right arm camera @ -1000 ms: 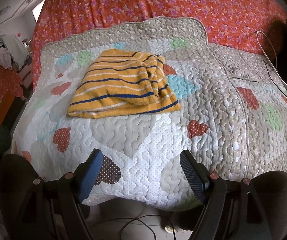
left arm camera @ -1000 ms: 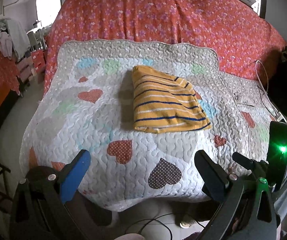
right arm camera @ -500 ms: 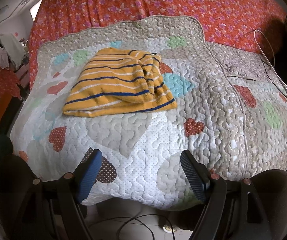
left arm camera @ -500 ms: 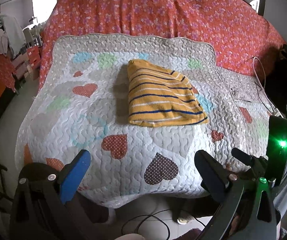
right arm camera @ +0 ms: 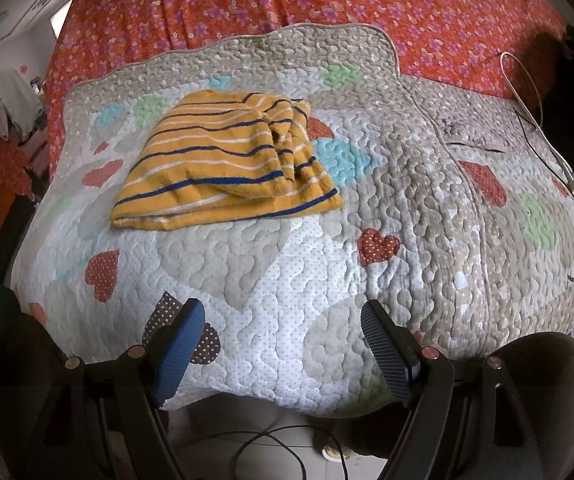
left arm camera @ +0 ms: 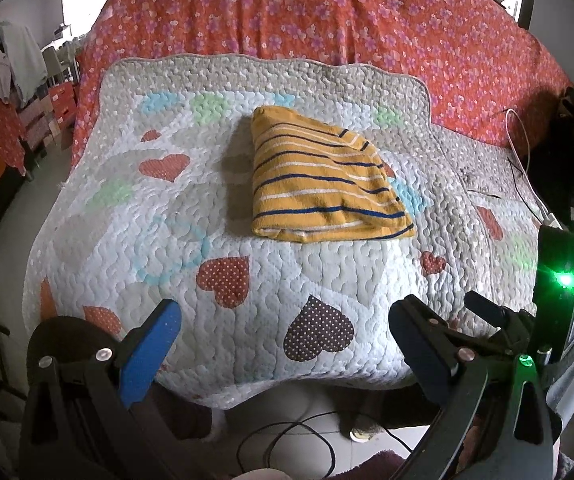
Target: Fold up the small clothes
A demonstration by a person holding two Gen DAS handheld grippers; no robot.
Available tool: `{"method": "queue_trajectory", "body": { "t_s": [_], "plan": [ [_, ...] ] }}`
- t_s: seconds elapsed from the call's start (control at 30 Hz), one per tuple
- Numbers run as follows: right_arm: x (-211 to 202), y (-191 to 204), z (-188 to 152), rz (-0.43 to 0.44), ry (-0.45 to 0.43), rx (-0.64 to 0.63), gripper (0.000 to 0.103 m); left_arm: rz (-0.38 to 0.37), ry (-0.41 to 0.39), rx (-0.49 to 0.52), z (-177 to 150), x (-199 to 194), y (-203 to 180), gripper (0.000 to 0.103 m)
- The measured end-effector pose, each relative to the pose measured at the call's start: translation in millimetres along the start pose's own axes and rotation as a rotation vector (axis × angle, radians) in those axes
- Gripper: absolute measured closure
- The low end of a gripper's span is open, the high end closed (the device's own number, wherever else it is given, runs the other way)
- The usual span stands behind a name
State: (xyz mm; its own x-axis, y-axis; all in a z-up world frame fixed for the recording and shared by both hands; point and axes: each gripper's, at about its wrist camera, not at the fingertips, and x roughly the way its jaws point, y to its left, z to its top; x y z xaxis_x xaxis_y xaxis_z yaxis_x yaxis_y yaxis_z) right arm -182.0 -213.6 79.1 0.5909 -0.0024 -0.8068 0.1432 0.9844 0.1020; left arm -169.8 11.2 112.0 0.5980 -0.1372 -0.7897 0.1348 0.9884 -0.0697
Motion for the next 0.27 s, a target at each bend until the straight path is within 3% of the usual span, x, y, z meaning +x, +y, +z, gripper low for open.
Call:
{"method": "queue_trajectory", "body": {
  "t_s": [0.27],
  "plan": [
    [1.9,1.3,-0.6,0.009,0.002,-0.005,0.019,0.013,0.015,-0.009,-2.6,7.0,3.5,0.000]
  ]
}}
